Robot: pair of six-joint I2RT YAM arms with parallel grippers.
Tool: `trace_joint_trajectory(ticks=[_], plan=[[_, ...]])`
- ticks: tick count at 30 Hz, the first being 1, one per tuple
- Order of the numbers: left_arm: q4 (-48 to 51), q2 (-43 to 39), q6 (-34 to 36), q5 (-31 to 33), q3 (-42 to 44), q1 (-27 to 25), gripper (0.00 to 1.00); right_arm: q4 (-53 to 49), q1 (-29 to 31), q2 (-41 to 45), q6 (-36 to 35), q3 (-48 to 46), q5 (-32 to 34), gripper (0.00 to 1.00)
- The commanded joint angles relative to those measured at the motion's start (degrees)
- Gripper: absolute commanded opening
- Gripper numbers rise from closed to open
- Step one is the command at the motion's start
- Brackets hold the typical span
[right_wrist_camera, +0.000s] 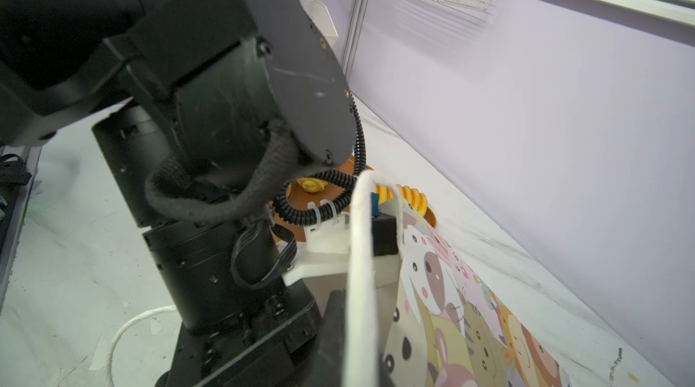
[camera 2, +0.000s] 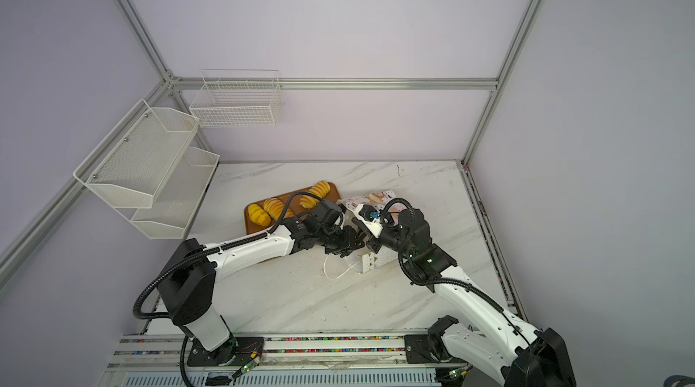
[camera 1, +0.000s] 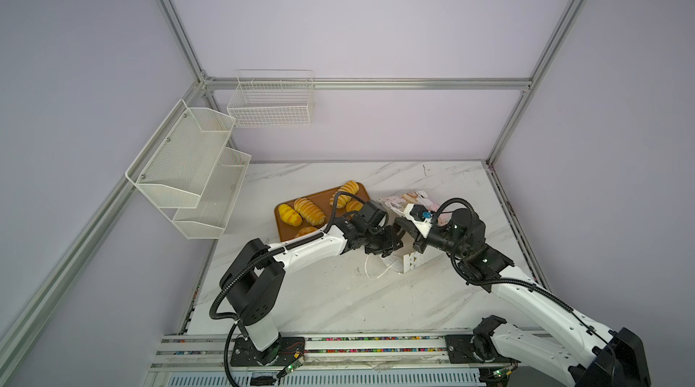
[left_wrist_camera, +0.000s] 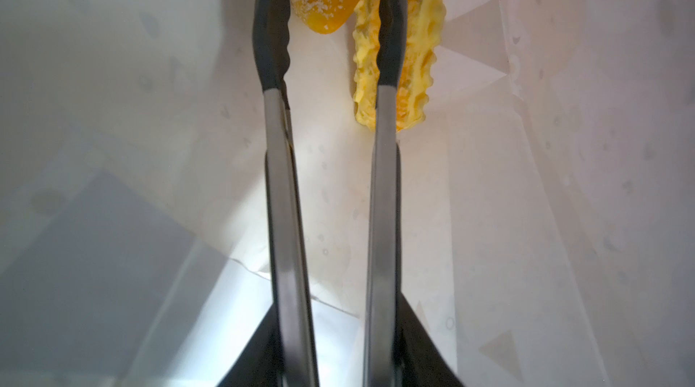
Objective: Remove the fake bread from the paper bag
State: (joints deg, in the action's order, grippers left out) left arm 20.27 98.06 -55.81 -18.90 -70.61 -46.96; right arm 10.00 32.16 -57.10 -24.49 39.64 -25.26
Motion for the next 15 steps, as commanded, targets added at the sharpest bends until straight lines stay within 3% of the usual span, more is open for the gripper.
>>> trace_joint_trajectory(ticks=[1, 15], plan=[[-4.0, 0.61, -1.09, -0.3, -1.9, -0.29, 0.4, 3.1, 0.01, 0.06, 0.15, 1.23, -0.6, 0.0], [-6.99, 2.67, -1.2, -2.3, -2.14, 0.33, 0.41, 2.66, 0.02, -0.68, 0.02, 1.67, -2.78, 0.0]])
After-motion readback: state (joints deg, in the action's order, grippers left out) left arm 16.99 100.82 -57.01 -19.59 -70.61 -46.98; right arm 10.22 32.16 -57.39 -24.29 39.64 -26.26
